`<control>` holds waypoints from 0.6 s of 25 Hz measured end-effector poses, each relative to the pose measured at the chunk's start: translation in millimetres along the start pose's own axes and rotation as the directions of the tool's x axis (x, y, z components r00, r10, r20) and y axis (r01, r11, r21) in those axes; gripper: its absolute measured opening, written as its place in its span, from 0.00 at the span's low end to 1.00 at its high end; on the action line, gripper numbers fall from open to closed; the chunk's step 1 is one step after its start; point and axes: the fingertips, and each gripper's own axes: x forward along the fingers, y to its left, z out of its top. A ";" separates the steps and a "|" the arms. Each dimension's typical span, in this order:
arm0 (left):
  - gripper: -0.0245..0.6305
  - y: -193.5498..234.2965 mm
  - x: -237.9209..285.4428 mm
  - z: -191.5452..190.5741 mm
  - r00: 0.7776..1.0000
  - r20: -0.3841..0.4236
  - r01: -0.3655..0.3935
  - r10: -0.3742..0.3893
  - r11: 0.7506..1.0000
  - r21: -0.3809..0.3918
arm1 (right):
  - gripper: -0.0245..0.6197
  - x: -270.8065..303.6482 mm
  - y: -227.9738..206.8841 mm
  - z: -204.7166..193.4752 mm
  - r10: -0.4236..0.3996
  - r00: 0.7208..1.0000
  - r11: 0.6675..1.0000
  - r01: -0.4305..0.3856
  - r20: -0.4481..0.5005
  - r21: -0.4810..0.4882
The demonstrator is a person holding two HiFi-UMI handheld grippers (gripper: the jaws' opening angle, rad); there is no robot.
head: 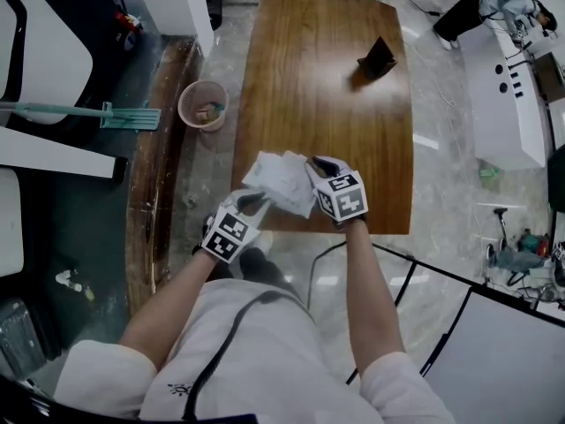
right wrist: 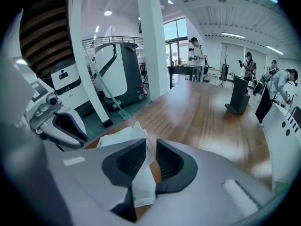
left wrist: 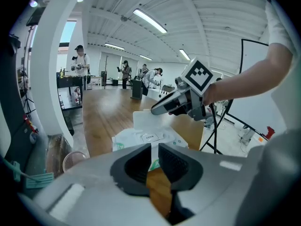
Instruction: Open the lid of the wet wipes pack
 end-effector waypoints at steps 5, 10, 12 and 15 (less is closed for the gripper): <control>0.12 0.4 -8.9 7.7 1.000 0.021 0.000 0.000 1.000 0.012 | 0.12 -1.7 -2.8 -4.7 -0.055 0.998 0.998 0.055 -0.003 0.015; 0.12 0.3 -18.7 13.7 0.999 0.036 0.005 -0.006 0.999 0.034 | 0.12 0.5 -6.3 -5.5 -0.114 0.994 0.993 0.114 -0.003 0.036; 0.12 1.7 -23.0 14.3 0.999 0.039 0.006 -0.008 0.999 0.041 | 0.12 -0.4 -5.6 -4.5 -0.123 0.992 0.992 0.123 0.002 0.040; 0.12 4.2 -29.1 14.8 0.999 0.044 0.007 -0.009 0.999 0.050 | 0.12 -4.2 -3.7 -5.1 -0.137 0.991 0.989 0.136 0.010 0.049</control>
